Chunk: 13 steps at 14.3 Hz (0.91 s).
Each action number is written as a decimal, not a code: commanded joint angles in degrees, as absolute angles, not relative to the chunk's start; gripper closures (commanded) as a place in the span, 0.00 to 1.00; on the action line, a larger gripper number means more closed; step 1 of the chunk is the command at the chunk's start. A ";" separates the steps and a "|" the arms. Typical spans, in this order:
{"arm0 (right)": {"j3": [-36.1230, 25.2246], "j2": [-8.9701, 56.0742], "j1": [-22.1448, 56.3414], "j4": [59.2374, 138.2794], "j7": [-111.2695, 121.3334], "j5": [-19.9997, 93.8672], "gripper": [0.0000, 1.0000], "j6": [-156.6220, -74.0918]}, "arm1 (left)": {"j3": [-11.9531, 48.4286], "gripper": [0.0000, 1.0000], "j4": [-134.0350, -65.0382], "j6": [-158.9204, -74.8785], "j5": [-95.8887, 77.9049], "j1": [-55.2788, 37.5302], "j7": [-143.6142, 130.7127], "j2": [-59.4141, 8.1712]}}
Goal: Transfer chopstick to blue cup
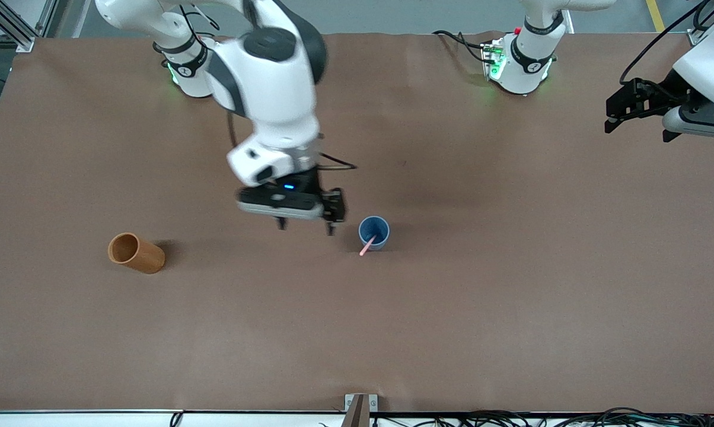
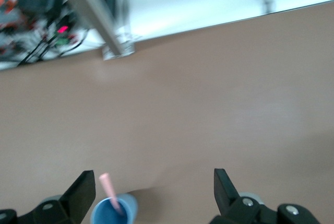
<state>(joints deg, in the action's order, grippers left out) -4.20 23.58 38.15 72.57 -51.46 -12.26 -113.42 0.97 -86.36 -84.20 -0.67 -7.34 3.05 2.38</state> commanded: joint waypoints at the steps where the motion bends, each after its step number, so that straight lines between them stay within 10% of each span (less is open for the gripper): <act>1: -2.99 15.76 32.28 76.72 -50.20 -10.21 0.00 -107.69 | 1.06 0.00 -86.13 -85.08 -1.23 -6.94 2.72 2.46; 13: -3.34 -7.38 4.58 98.26 -15.49 -4.66 0.00 -98.01 | 0.97 0.00 -84.11 -85.25 -0.79 -6.94 2.90 1.05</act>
<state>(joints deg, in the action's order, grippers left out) -4.41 -4.71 7.40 95.58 -19.04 -5.42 -98.82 0.89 -85.51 -85.36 -0.67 -7.29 3.01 1.49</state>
